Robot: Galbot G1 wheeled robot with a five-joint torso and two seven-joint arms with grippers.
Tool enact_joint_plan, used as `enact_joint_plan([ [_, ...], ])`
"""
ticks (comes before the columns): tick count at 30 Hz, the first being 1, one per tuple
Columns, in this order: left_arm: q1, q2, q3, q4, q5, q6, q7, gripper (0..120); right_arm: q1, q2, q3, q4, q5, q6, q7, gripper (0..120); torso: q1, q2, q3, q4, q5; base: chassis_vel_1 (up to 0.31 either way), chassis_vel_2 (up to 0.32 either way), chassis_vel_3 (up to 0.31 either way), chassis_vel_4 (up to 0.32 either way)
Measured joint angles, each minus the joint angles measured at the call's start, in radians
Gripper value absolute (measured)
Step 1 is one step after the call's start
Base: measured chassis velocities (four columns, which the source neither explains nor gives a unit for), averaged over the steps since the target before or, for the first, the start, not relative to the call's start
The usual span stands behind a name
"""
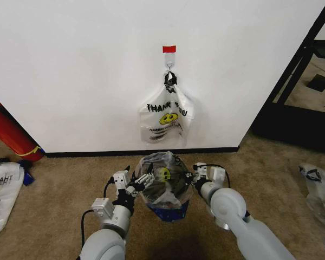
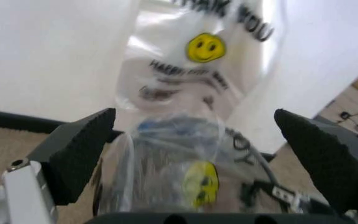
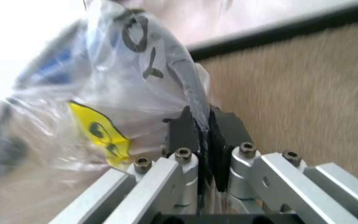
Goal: Pick up the garbage bag from the wall and place it over the trash bin.
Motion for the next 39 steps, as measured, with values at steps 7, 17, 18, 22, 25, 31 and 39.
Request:
enact_joint_plan([
  [7,0.081,0.023,0.007,-0.043,0.017,-0.005,0.027,100,-0.099,0.073,0.075,0.071,-0.035,0.115,-0.029,1,0.000,0.000,0.000,0.0005,0.0002,0.000,0.000,0.000,0.000],
  [17,0.221,-0.002,-0.033,-0.055,-0.097,-0.068,0.052,100,-0.243,0.173,0.245,0.163,0.055,0.213,-0.072,1,0.000,0.000,0.000,0.0001,0.0001,0.000,0.000,0.000,0.000],
  [18,0.242,-0.003,-0.033,-0.055,-0.121,-0.081,0.067,100,-0.251,0.187,0.268,0.171,0.078,0.218,-0.072,1,0.000,0.000,0.000,0.0001,0.0001,0.000,0.000,0.000,0.000],
  [22,0.283,-0.005,-0.018,-0.050,-0.190,-0.111,0.123,100,-0.268,0.219,0.310,0.186,0.128,0.220,-0.071,1,0.000,0.000,0.000,0.0003,0.0002,0.000,0.000,0.000,0.000],
  [25,0.280,-0.016,0.004,-0.029,-0.226,-0.116,0.154,100,-0.280,0.233,0.324,0.196,0.144,0.219,-0.069,1,0.000,0.000,0.000,0.0003,0.0001,0.000,0.000,0.000,0.000],
  [31,0.238,-0.031,0.036,0.006,-0.260,-0.100,0.200,98,-0.299,0.246,0.328,0.229,0.157,0.208,-0.069,1,0.000,0.000,0.000,0.0002,0.0001,0.000,0.000,0.000,0.000],
  [39,0.192,-0.051,0.055,0.047,-0.324,-0.070,0.228,88,-0.314,0.266,0.329,0.250,0.161,0.197,-0.072,1,0.000,0.000,0.000,0.0002,0.0001,0.000,0.000,0.000,0.000],
])
